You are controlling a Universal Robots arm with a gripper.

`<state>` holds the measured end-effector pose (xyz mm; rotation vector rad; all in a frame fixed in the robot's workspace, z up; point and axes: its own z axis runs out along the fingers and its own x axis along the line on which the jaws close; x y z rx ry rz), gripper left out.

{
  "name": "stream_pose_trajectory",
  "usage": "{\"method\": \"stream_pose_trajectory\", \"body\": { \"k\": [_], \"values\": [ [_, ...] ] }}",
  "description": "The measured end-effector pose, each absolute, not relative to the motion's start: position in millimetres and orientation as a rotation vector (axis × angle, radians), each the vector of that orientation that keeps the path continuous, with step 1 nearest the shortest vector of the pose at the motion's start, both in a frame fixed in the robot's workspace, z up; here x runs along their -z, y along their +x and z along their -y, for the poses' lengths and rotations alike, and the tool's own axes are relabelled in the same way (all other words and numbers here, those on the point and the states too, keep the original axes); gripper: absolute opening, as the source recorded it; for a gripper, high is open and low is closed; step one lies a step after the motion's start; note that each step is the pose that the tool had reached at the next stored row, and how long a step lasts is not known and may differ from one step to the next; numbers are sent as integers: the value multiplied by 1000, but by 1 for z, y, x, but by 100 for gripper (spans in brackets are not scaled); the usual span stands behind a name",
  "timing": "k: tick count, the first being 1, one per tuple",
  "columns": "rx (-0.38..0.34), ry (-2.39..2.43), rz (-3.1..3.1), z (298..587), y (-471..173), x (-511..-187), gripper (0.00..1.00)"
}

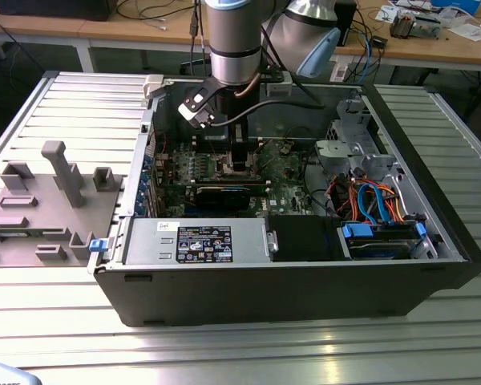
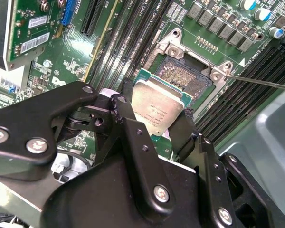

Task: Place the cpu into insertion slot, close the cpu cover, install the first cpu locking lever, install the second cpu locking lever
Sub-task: 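Place the cpu into insertion slot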

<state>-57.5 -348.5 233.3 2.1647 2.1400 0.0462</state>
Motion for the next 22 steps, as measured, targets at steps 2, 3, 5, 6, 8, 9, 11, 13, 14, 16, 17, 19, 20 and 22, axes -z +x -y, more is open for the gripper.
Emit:
{"method": "stream_pose_trajectory", "body": {
  "k": [2, 3, 5, 6, 8, 9, 11, 13, 14, 16, 17, 19, 20, 22],
  "values": [
    [-46, 2165, -2140, 349, -57, -233, 55],
    [-46, 2165, -2140, 349, -57, -232, 55],
    [-46, 2165, -2140, 349, -57, -231, 55],
    [-46, 2165, -2140, 349, -57, -231, 55],
    [-46, 2165, -2140, 349, -57, -230, 55],
    [-46, 2165, -2140, 349, -57, -230, 55],
    [-46, 2165, -2140, 349, -57, -230, 55],
    [-46, 2165, -2140, 349, -57, -230, 55],
    [-46, 2165, -2140, 349, -57, -229, 55],
    [-46, 2165, -2140, 349, -58, -229, 55],
    [-46, 2165, -2140, 349, -58, -229, 55],
    [-46, 2165, -2140, 348, -58, -229, 55],
    [-46, 2165, -2140, 348, -58, -228, 55],
    [-46, 2162, -2143, 348, -58, -228, 55]
  ]
}}
